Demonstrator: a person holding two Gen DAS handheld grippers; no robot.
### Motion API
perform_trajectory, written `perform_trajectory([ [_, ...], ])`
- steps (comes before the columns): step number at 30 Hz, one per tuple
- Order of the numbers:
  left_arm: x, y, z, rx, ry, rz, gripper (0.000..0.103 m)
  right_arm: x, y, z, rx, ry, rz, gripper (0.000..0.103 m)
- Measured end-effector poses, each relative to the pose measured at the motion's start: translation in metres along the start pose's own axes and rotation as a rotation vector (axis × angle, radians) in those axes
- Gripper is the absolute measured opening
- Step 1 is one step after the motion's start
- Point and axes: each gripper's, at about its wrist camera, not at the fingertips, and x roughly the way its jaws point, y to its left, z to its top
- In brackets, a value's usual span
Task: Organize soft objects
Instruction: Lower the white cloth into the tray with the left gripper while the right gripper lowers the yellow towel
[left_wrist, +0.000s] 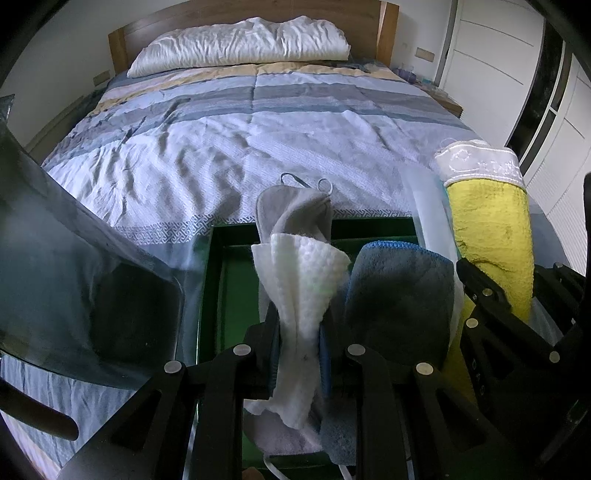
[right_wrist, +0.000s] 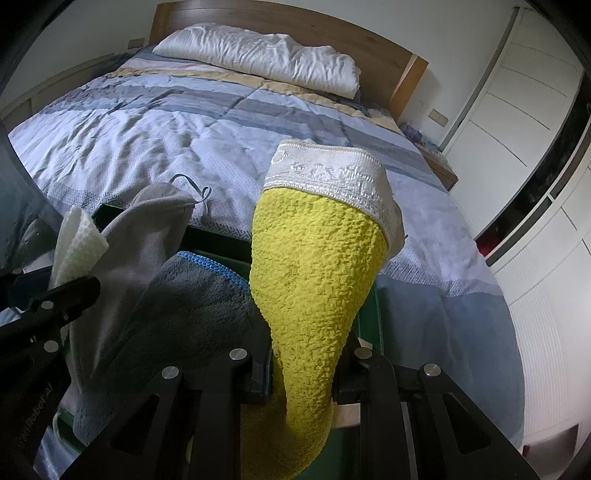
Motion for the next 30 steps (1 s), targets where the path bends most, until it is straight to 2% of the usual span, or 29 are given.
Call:
perform_trajectory([
  [14,0.004,-0.009,0.002,0.011,0.004,-0.008,0.014,0.016,-0.004,0.0,0.004,0.034,-0.003,0.021],
  [30,0.004,-0.014,0.005,0.022,0.0,-0.008,0.014,0.024,-0.007,-0.001,-0.059,0.037,0.008,0.024],
])
